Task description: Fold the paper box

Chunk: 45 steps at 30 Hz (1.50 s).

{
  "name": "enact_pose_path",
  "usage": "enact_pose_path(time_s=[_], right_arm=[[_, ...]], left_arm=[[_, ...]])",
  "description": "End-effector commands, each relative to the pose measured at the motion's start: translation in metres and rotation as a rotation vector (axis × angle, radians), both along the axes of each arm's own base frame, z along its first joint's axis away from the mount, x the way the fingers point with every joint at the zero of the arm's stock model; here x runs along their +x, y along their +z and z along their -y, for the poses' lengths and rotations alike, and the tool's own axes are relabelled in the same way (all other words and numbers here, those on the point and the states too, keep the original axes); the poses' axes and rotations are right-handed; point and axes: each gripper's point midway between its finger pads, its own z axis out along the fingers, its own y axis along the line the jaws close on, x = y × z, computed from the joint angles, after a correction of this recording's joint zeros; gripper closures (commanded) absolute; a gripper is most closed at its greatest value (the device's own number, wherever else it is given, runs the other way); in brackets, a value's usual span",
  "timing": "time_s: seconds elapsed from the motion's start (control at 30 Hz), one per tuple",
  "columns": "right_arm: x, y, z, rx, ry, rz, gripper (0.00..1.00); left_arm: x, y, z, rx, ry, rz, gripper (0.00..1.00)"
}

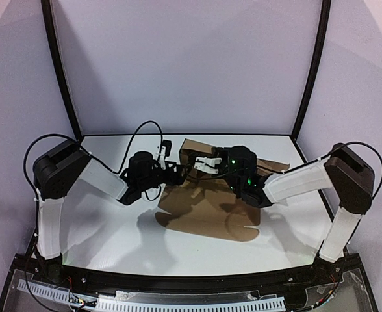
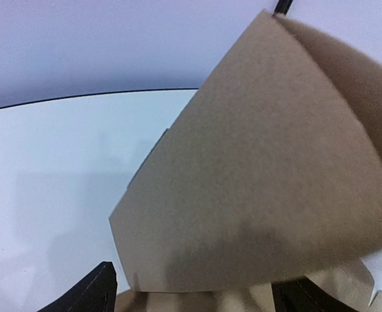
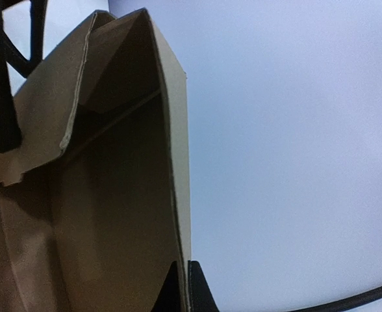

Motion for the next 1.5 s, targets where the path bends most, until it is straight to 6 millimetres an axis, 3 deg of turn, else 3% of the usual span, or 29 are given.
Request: enact_pose_path(time_s=[0.0,0.17,0.33,0.5,0.77,0.87,1.03,1.17,1.3,1.47], right_arm=[[-0.007,-0.077,-0.009,-0.167,0.068,-0.178,1.00],[-0.011,-0.083,-0.015,-0.150,0.116,-0.244,1.00],[-0.015,-0.098,-0.007,-0.181,0.144,-0.289,1.00],[0.004,-0.100,0.003,-0.178,0.062,-0.260,1.00],[0.014,-0.076,-0.007,-0.123,0.069,-0.337,1.00],[0.018,-0.076,-0.005,-0.146,0.074,-0.358,1.00],[0.046,-0.085,0.009,-0.245,0.021,-0.270,1.00],[0.060,-0.083,0.011,-0.198,-0.005,-0.311,1.00],[0.047,-0.074,-0.003,-0.106,0.074,-0.454,1.00],[0.040,-0.073,-0.005,-0.117,0.116,-0.524,1.00]], left_arm=[[0.028,0.043,-0.006,-0.076,0.069,0.109,0.16],[0.050,0.048,-0.006,-0.053,0.119,0.117,0.19],[0.068,0.049,-0.011,-0.106,0.139,0.094,0.22],[0.067,0.052,-0.025,-0.194,0.174,0.099,0.15],[0.073,0.062,-0.020,-0.154,0.160,0.155,0.06],[0.080,0.072,-0.018,-0.138,0.165,0.185,0.02],[0.092,0.080,-0.015,-0.122,0.158,0.185,0.01],[0.097,0.079,-0.015,-0.112,0.148,0.191,0.01],[0.102,0.077,-0.011,-0.093,0.119,0.192,0.01],[0.113,0.074,-0.007,-0.131,0.019,0.147,0.01]])
